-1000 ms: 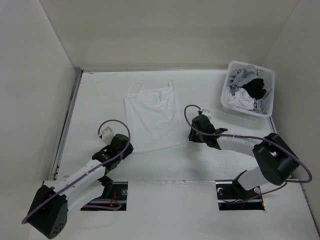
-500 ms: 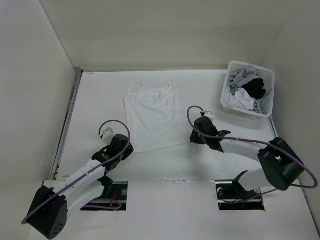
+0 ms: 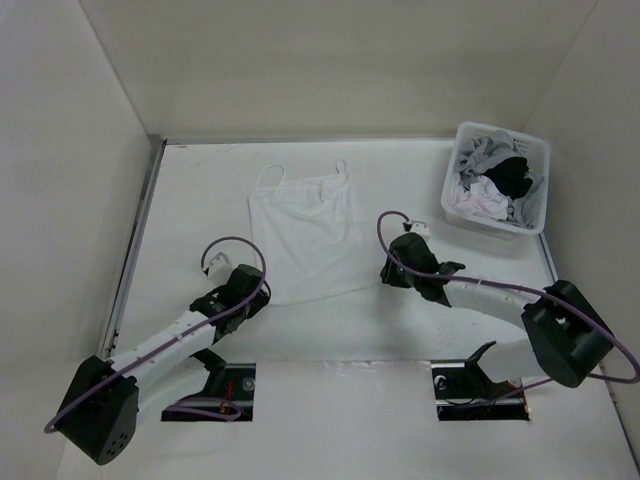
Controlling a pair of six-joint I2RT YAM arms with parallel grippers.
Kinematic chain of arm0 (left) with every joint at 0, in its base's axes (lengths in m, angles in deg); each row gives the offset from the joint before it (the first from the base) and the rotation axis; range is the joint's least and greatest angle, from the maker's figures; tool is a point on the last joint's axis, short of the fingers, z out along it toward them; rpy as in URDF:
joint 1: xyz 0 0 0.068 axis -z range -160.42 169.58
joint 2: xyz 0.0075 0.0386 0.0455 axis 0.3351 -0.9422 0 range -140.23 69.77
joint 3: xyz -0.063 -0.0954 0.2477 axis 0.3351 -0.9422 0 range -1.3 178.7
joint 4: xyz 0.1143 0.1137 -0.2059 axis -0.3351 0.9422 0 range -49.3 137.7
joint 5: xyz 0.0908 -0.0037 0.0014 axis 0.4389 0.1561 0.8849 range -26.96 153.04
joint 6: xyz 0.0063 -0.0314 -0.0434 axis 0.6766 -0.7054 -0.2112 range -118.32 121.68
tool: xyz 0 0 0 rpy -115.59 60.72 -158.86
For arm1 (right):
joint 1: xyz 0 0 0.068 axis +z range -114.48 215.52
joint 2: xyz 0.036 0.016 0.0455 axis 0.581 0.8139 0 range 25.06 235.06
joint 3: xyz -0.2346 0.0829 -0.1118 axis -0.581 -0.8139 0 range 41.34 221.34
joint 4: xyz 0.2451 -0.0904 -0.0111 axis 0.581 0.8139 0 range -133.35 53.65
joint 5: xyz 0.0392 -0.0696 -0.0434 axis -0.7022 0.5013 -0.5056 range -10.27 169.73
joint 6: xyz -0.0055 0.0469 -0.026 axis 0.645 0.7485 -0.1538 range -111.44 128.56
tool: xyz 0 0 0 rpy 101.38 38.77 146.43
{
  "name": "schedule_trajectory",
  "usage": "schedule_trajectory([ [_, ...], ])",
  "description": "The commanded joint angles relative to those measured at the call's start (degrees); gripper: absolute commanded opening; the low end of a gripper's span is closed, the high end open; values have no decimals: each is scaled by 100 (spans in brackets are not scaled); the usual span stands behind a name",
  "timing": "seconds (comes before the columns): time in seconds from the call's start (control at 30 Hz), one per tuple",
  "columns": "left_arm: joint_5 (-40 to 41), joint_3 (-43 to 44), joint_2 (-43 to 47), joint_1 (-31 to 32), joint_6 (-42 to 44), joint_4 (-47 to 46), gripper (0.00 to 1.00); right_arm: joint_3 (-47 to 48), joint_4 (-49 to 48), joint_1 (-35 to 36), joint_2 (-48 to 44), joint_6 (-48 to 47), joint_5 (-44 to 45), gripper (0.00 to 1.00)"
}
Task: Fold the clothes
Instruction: Flatten the tank top out
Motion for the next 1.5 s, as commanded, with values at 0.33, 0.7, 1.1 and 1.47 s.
schedule_trajectory([
  [0.33,-23,67,-224,57,37,286,6,-143,-241,95,-322,86,19,36],
  [0.7,820,480,865,505,-77,1401,0,-83,-171,121,116,209,10,42],
  [1.1,943,410,883,673,-166,1455,0,173,-197,280,601,262,-236,17],
  [1.47,1427,798,822,919,99,1552,0,-169,5,297,-551,385,-262,43],
])
